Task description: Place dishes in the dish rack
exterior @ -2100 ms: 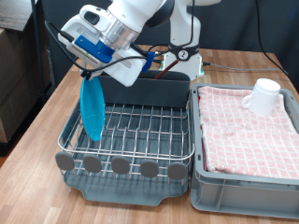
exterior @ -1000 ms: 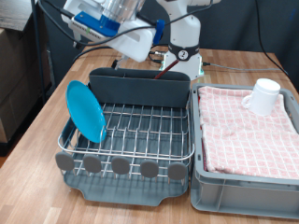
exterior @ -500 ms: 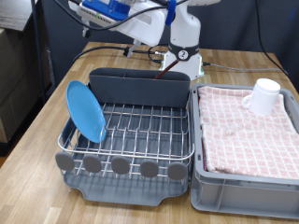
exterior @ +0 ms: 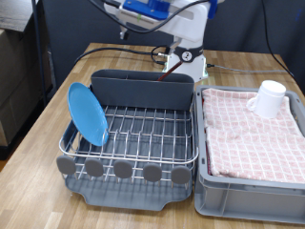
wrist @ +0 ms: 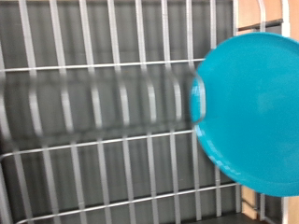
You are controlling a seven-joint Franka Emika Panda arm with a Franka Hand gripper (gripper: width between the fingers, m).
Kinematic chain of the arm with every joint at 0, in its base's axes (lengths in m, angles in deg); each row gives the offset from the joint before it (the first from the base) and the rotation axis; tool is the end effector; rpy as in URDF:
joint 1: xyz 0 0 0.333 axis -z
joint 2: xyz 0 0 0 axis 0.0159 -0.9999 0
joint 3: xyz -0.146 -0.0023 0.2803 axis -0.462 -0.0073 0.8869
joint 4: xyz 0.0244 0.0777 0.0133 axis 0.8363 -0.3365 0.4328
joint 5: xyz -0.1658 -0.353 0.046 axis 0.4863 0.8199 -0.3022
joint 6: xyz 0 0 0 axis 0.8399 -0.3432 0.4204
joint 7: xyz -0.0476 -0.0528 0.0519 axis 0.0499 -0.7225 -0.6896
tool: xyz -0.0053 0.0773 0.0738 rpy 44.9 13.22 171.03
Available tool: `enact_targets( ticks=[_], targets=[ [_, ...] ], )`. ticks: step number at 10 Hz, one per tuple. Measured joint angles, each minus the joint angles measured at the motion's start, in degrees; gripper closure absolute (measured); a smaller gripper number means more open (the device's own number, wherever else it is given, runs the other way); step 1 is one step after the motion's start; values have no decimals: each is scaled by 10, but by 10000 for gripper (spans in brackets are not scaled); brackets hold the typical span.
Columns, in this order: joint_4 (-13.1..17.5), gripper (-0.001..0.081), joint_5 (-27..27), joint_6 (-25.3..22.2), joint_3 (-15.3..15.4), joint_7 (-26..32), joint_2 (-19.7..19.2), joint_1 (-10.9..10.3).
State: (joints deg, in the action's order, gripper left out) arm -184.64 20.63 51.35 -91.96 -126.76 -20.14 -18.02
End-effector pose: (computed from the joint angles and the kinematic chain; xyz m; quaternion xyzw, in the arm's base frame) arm 0.5146 -0.0533 0.4499 0.9087 -0.3930 0.0810 0.1153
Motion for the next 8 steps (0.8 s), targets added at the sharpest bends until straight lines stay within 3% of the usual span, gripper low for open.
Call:
enact_targets(
  ticks=[6,8],
  targets=[
    [-2,3,-58,-62,78,-65,24,-45],
    [-3,3,-57,-65,81,-72,25,-47]
  ],
)
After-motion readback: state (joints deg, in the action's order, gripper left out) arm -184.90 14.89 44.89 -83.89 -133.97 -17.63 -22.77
